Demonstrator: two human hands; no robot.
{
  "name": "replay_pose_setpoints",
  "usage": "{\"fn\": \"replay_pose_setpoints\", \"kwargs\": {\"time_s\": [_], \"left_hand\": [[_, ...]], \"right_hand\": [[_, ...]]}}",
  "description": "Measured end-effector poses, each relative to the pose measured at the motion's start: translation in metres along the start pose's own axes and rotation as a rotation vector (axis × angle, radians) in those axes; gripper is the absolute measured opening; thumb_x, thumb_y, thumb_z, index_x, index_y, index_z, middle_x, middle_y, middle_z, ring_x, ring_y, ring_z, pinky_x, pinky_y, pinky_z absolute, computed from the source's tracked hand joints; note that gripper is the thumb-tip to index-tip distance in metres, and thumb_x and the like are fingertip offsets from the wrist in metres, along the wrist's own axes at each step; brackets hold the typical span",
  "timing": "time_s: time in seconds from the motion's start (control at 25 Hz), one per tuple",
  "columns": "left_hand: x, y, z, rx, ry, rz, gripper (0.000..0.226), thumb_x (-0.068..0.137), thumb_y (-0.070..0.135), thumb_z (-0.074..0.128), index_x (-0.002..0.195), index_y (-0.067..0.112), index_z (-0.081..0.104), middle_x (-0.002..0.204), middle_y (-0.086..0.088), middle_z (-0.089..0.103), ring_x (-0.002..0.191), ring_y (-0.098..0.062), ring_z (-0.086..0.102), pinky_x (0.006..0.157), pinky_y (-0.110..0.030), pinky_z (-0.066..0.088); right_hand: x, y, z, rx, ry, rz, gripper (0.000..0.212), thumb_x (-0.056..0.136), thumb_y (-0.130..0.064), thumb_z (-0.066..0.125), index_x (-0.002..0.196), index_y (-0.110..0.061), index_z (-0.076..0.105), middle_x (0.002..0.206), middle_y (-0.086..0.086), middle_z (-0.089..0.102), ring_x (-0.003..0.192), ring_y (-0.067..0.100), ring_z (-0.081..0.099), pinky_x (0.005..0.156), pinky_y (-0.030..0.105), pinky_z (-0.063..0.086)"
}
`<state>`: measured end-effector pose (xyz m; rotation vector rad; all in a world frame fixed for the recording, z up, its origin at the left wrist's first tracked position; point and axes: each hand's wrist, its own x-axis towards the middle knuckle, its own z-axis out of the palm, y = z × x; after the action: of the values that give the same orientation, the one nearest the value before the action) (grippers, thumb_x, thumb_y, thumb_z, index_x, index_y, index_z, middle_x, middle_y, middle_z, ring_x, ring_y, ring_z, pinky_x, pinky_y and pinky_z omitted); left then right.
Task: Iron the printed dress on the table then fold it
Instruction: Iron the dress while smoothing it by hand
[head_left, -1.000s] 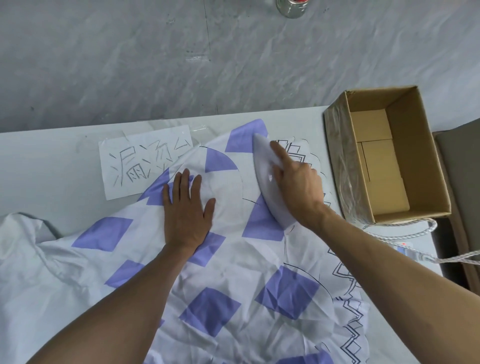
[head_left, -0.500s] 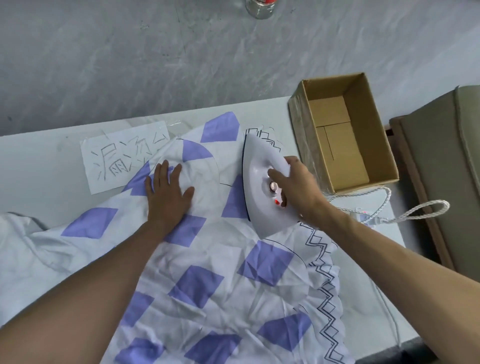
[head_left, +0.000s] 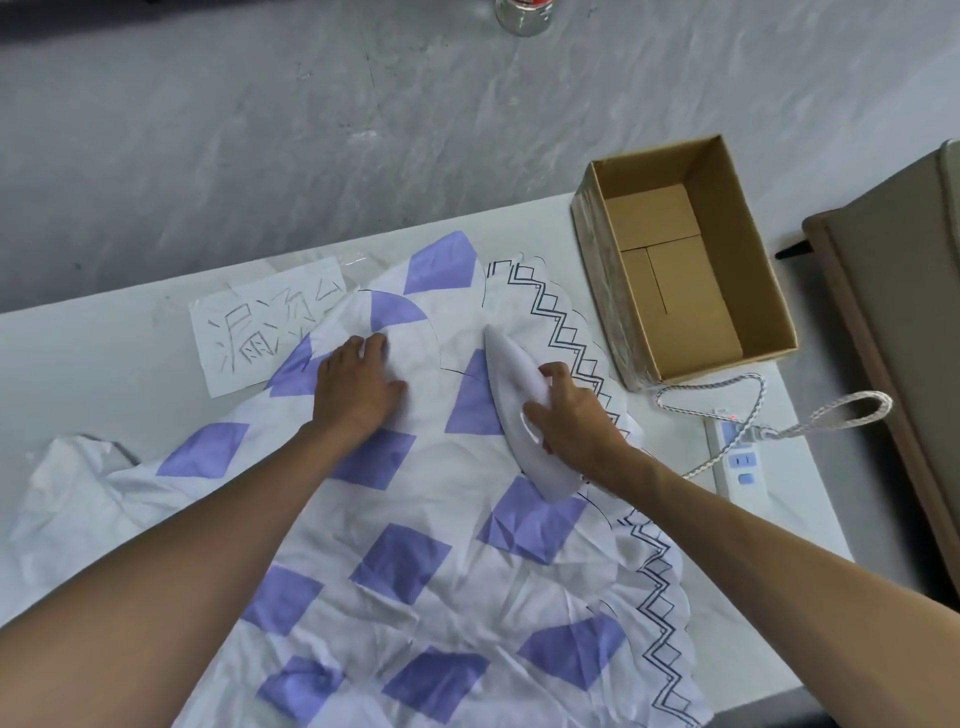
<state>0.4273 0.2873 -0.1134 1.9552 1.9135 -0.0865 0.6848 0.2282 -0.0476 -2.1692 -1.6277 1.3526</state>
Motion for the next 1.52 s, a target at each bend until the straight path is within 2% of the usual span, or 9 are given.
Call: {"fn": "replay_pose_setpoints", "kwargs": {"time_s": [0.2, 0.28, 0.4, 0.64, 0.8, 0.92, 1.04, 1.28, 1.52], "left_hand": [[0.023, 0.022, -0.009, 0.000, 0.032, -0.113, 0.048, 0.088, 0.039, 0.061, 0.127, 0.015, 0.048, 0.125, -0.014, 0.054, 0.112, -0.036, 0.049, 0.091, -0.044, 0.041], [0.042, 0.027, -0.012, -0.051, 0.068, -0.110, 0.050, 0.088, 0.042, 0.063, 0.128, 0.015, 0.050, 0.127, -0.012, 0.053, 0.114, -0.035, 0.048, 0.094, -0.043, 0.041], [0.075, 0.028, -0.017, -0.162, 0.112, -0.058, 0.046, 0.089, 0.037, 0.062, 0.128, 0.014, 0.052, 0.126, -0.012, 0.057, 0.114, -0.036, 0.049, 0.095, -0.042, 0.040], [0.120, 0.034, -0.020, -0.217, 0.042, -0.097, 0.027, 0.087, 0.029, 0.060, 0.111, 0.018, 0.060, 0.100, -0.008, 0.065, 0.097, -0.034, 0.057, 0.079, -0.039, 0.043], [0.125, 0.035, -0.026, -0.325, 0.083, -0.036, 0.008, 0.081, 0.017, 0.059, 0.080, 0.009, 0.059, 0.080, -0.005, 0.054, 0.077, -0.027, 0.050, 0.061, -0.033, 0.030], [0.120, 0.036, -0.038, -0.526, 0.049, -0.011, 0.005, 0.076, 0.008, 0.057, 0.078, 0.013, 0.056, 0.075, 0.001, 0.058, 0.071, -0.020, 0.047, 0.059, -0.030, 0.034], [0.116, 0.038, -0.052, -0.629, -0.042, 0.028, 0.007, 0.064, 0.015, 0.048, 0.069, 0.018, 0.052, 0.072, 0.000, 0.061, 0.067, -0.016, 0.046, 0.060, -0.028, 0.036], [0.102, 0.042, -0.061, -0.598, -0.155, 0.171, 0.018, 0.062, 0.010, 0.049, 0.065, 0.027, 0.045, 0.077, -0.006, 0.064, 0.072, -0.026, 0.054, 0.063, -0.038, 0.041], [0.107, 0.043, -0.051, -0.260, -0.147, 0.309, 0.014, 0.082, 0.018, 0.065, 0.095, 0.019, 0.070, 0.085, 0.005, 0.063, 0.084, -0.020, 0.058, 0.072, -0.033, 0.043]], "right_hand": [[0.007, -0.001, -0.005, 0.031, -0.137, 0.049, 0.039, 0.091, -0.028, 0.054, 0.123, -0.013, 0.039, 0.088, 0.017, 0.066, 0.074, 0.033, 0.066, 0.069, 0.040, 0.055], [0.014, -0.012, -0.019, -0.300, -0.182, 0.052, 0.039, 0.093, -0.044, 0.049, 0.116, -0.013, 0.047, 0.097, 0.014, 0.063, 0.089, 0.033, 0.064, 0.072, 0.034, 0.049], [0.074, -0.043, -0.052, -0.588, 0.135, -0.122, 0.038, 0.099, -0.041, 0.037, 0.101, -0.010, 0.059, 0.102, 0.014, 0.062, 0.094, 0.035, 0.061, 0.069, 0.033, 0.039], [0.209, -0.070, -0.055, -0.415, 0.090, 0.029, 0.041, 0.096, -0.031, 0.052, 0.125, -0.002, 0.050, 0.125, 0.020, 0.055, 0.115, 0.037, 0.054, 0.087, 0.036, 0.045], [0.211, -0.068, -0.059, -0.346, 0.126, 0.104, 0.042, 0.083, -0.029, 0.073, 0.107, 0.002, 0.057, 0.096, 0.012, 0.055, 0.099, 0.028, 0.059, 0.076, 0.028, 0.044], [0.208, -0.069, -0.072, 0.150, -0.100, 0.316, 0.019, 0.082, -0.009, 0.073, 0.085, -0.005, 0.055, 0.085, 0.008, 0.054, 0.089, 0.024, 0.059, 0.089, 0.030, 0.048], [0.201, -0.067, -0.081, 0.464, -0.309, 0.597, 0.019, 0.079, 0.007, 0.067, 0.092, -0.003, 0.057, 0.103, 0.013, 0.058, 0.095, 0.028, 0.063, 0.096, 0.039, 0.049], [0.187, -0.070, -0.081, 0.224, -0.359, 0.569, 0.019, 0.086, -0.013, 0.070, 0.075, -0.009, 0.055, 0.058, 0.006, 0.059, 0.048, 0.018, 0.056, 0.042, 0.022, 0.049], [0.187, -0.073, -0.071, 0.026, -0.340, 0.428, 0.023, 0.088, -0.018, 0.067, 0.075, -0.006, 0.052, 0.080, 0.013, 0.057, 0.077, 0.027, 0.058, 0.078, 0.040, 0.052]]}}
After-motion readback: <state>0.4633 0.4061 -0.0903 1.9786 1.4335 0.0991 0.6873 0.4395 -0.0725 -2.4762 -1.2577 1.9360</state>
